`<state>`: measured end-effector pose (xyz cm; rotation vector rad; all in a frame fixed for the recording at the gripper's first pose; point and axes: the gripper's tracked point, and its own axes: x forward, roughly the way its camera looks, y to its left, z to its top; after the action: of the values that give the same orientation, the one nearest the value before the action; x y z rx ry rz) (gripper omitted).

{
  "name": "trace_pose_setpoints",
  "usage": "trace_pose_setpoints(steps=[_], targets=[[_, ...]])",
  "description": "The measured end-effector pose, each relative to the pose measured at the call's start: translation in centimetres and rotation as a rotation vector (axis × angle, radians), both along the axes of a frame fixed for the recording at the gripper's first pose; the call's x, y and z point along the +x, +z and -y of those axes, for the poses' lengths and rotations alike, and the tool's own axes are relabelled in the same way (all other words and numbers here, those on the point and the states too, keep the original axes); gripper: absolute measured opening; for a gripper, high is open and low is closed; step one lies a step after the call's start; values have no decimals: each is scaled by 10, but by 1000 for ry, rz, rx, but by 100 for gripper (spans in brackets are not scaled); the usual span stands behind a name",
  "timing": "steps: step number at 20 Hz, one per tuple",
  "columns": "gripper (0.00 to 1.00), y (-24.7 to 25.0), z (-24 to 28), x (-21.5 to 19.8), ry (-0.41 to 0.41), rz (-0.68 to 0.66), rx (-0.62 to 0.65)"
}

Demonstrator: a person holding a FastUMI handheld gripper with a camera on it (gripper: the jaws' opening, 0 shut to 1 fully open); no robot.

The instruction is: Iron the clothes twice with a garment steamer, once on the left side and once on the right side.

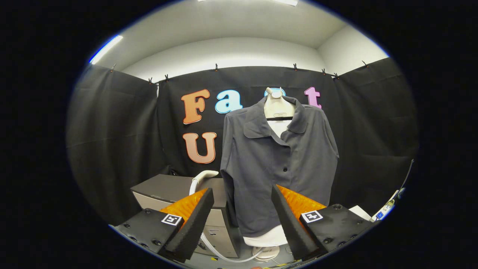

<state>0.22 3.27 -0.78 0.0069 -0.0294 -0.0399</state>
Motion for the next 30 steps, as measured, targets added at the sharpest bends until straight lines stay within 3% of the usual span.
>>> trace_pose_setpoints(steps=[8,15,24,30], targets=[[100,8,-10,10,-31,1,-21],[100,9,-60,48,47,-31,-46],[98,11,-136,146,136,-102,-93],[98,-1,-175,235,165,-172,-59]])
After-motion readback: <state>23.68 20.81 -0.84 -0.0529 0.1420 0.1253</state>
